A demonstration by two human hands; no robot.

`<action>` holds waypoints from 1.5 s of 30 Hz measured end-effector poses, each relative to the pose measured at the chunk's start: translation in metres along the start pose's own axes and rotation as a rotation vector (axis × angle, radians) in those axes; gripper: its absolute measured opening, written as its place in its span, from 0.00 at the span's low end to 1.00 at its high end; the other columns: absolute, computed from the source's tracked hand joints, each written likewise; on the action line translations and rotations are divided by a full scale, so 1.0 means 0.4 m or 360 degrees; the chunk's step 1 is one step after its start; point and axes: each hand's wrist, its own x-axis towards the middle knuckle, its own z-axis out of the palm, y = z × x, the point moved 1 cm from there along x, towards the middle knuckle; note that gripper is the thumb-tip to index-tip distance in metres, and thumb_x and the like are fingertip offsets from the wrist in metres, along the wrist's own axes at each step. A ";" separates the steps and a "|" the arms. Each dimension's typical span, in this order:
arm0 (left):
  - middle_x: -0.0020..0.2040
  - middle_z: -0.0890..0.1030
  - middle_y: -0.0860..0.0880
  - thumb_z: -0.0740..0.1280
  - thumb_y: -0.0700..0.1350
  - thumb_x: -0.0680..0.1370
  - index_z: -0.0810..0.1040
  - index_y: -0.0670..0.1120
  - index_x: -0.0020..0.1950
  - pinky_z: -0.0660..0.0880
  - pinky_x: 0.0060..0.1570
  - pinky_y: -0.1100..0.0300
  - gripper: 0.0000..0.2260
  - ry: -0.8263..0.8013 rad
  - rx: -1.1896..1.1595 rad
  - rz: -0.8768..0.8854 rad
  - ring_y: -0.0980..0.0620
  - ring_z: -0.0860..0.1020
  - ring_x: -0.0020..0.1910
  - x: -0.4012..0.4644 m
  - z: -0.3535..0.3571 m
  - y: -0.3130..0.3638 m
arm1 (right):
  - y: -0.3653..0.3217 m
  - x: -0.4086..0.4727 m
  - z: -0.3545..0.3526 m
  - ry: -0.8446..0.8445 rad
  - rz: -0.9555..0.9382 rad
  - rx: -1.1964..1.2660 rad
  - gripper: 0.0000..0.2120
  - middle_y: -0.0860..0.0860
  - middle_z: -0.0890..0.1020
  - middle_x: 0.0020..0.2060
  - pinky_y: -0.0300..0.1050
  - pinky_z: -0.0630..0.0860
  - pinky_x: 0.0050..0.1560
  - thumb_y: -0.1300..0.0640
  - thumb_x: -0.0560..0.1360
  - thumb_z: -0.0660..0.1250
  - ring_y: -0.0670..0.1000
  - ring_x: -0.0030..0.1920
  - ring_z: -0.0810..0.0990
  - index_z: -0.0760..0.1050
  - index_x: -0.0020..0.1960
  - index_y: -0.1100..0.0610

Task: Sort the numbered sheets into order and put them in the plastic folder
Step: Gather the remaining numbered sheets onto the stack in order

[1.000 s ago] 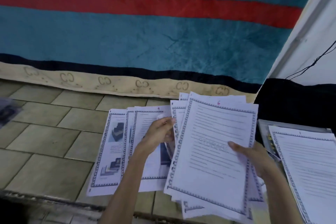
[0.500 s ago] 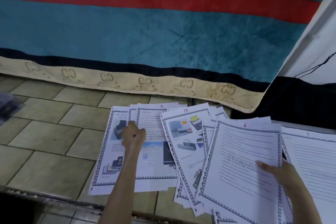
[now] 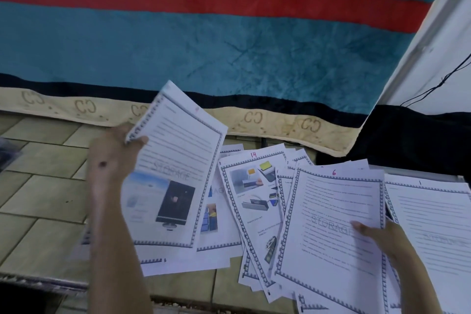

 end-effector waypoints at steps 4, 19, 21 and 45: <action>0.45 0.80 0.48 0.64 0.45 0.78 0.78 0.50 0.56 0.71 0.37 0.59 0.08 0.0089 -0.0449 0.0001 0.53 0.77 0.37 -0.009 -0.088 0.016 | 0.004 0.004 -0.004 -0.0020 -0.0019 0.0065 0.24 0.63 0.80 0.55 0.52 0.71 0.57 0.61 0.68 0.74 0.59 0.52 0.77 0.74 0.62 0.66; 0.53 0.81 0.40 0.64 0.37 0.77 0.78 0.42 0.54 0.78 0.53 0.48 0.07 -0.0753 -0.0848 -0.0239 0.46 0.81 0.44 -0.055 0.264 -0.046 | -0.010 0.072 -0.127 -0.0265 0.0015 0.0715 0.48 0.55 0.78 0.61 0.64 0.71 0.62 0.40 0.54 0.81 0.59 0.59 0.78 0.69 0.68 0.59; 0.56 0.80 0.39 0.63 0.37 0.78 0.77 0.43 0.53 0.76 0.54 0.51 0.06 -0.0854 -0.0958 -0.0255 0.47 0.80 0.45 -0.082 0.301 -0.020 | -0.066 0.034 -0.074 -0.0382 0.0017 0.0753 0.34 0.56 0.80 0.59 0.61 0.73 0.59 0.47 0.64 0.77 0.58 0.57 0.79 0.72 0.65 0.58; 0.58 0.75 0.37 0.52 0.51 0.82 0.74 0.39 0.59 0.68 0.58 0.43 0.19 -0.0131 0.0270 -0.0376 0.39 0.72 0.60 -0.082 0.379 -0.087 | -0.041 -0.020 0.154 -0.0335 -0.0073 0.0628 0.48 0.56 0.82 0.52 0.58 0.73 0.63 0.48 0.45 0.82 0.58 0.55 0.79 0.74 0.63 0.61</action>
